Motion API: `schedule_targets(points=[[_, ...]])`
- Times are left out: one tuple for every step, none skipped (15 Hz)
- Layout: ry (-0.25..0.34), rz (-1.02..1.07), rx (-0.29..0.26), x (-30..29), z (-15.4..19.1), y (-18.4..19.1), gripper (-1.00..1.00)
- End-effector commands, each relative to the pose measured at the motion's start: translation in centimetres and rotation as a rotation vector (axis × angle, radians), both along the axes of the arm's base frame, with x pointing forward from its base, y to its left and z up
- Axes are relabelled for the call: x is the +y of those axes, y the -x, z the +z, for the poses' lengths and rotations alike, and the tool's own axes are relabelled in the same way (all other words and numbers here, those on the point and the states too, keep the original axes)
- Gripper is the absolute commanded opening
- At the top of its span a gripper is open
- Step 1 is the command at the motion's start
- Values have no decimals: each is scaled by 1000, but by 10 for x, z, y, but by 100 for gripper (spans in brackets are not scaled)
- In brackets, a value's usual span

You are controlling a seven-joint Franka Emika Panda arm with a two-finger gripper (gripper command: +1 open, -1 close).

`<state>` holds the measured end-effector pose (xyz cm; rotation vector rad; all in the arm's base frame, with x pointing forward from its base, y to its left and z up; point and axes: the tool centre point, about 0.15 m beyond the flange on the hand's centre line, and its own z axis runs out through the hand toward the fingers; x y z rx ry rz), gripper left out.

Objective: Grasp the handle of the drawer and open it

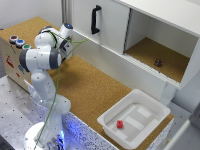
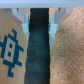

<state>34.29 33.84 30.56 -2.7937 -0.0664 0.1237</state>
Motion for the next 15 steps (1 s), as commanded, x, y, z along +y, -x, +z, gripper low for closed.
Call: schedule_targets(points=[[-109,-16,-2,-50,-57,13,-100],[-109,-20,-2,-55,-58,14,-100],[-111,-24,-3,-59,-60,15,-100],[-109,-28,-3,-63,-61,16,-100],[-109,-29,-1,-68,-63,17,-100],[-109,-32,0,-72,-65,18,-100],[-107,-30,5,-77,-67,20,-100],[-104,-23,15,-82,-70,23,-100],[-100,-22,18,-88,-72,25,-100],[-97,-21,19,-93,-73,27,-100],[-88,-13,24,-100,-75,30,-100],[-79,-13,28,-107,-76,32,-100],[-73,-11,32,-114,-77,34,-100],[-70,-12,34,-119,-78,35,-100],[-68,-11,32,-124,-79,37,-100]])
